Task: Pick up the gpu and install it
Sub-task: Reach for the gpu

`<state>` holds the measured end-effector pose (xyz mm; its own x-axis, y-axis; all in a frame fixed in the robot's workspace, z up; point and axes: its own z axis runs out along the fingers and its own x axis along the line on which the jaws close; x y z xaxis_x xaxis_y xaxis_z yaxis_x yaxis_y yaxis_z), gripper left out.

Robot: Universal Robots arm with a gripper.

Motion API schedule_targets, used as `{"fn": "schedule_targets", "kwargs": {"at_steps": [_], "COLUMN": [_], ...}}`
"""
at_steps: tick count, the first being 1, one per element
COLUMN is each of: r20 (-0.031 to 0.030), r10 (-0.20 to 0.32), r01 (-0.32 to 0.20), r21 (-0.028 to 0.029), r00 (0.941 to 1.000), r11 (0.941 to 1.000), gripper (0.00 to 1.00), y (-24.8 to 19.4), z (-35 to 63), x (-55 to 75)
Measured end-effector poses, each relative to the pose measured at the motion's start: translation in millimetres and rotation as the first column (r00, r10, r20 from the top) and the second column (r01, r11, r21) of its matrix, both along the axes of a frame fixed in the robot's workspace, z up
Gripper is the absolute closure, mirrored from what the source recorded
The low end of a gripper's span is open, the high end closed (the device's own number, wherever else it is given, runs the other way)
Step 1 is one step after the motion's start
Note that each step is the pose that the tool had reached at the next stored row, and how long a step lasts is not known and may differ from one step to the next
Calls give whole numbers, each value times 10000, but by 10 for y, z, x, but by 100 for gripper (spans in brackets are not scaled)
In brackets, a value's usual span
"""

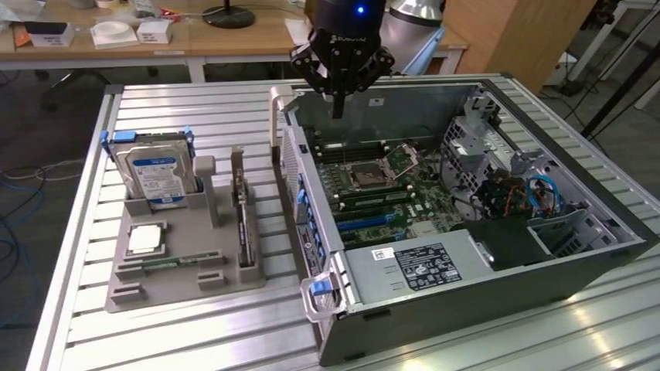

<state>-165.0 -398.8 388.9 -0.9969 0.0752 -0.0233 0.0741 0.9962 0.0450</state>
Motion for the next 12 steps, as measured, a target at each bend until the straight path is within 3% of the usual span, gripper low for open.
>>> {"fn": "schedule_targets", "kwargs": {"at_steps": [12], "r20": [0], "r10": [-1], "r01": [1], "r21": [0], "r00": [10000], "r11": [10000], "gripper": [89], "y": [0], "z": [-10], "x": [-80]}}
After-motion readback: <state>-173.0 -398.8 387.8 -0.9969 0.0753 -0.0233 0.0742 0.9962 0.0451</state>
